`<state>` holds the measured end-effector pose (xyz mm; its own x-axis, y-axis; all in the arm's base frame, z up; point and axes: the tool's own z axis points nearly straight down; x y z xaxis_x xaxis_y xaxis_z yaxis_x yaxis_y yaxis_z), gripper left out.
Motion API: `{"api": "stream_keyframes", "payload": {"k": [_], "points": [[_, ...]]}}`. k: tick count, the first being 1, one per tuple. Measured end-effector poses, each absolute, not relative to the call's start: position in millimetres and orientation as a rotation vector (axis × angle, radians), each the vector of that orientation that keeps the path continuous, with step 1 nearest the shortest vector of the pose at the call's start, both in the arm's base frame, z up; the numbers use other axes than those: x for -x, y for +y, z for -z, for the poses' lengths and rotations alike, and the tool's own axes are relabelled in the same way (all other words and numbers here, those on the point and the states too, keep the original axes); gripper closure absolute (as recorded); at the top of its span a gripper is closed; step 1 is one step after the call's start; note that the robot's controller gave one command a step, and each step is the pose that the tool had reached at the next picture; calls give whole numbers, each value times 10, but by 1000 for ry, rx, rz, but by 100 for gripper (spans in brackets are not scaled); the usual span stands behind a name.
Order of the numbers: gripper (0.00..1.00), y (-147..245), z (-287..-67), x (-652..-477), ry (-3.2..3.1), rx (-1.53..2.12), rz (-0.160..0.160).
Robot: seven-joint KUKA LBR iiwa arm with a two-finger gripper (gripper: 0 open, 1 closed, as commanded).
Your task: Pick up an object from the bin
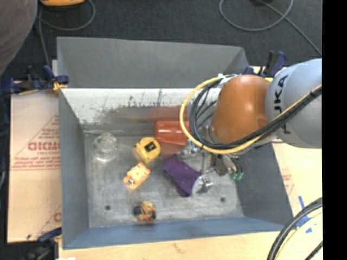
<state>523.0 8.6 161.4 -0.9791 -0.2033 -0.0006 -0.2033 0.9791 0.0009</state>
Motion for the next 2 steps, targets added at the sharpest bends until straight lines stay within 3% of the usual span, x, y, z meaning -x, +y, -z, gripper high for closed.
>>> {"api": "stream_keyframes", "payload": {"k": [1,2], "points": [[100,128,-797,-5680,3131,264,-1],[100,128,-796,-5680,3131,265,-1]]}}
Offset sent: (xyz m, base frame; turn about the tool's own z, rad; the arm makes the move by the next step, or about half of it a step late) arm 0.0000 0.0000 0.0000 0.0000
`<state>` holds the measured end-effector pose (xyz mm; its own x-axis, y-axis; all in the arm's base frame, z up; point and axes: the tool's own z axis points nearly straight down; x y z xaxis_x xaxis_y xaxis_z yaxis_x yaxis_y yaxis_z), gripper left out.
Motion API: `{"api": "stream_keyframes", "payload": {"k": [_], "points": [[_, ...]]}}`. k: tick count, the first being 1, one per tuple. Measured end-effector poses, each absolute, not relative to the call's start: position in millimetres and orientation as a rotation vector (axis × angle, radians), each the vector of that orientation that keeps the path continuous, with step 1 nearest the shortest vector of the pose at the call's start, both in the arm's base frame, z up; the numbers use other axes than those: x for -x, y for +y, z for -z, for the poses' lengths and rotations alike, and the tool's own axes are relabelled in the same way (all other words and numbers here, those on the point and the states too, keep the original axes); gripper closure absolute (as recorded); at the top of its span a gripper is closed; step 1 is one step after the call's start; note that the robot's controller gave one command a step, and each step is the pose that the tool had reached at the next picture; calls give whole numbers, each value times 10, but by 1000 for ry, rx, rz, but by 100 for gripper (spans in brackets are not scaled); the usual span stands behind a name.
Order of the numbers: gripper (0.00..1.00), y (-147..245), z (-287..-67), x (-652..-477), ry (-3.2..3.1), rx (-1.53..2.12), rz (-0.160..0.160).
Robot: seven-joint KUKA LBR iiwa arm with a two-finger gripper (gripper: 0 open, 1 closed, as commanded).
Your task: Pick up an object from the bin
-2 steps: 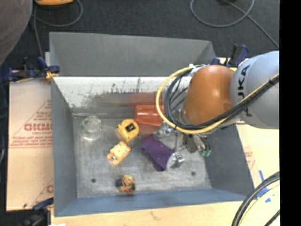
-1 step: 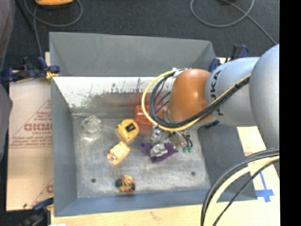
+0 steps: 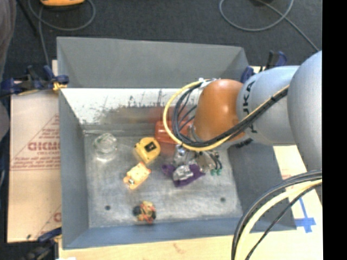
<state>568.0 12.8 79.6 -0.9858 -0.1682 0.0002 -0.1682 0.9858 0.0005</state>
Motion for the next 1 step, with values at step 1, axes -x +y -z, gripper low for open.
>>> {"api": "stream_keyframes", "payload": {"k": [1], "points": [[100,97,-2277,-5709,-3050,-765,-1]]}}
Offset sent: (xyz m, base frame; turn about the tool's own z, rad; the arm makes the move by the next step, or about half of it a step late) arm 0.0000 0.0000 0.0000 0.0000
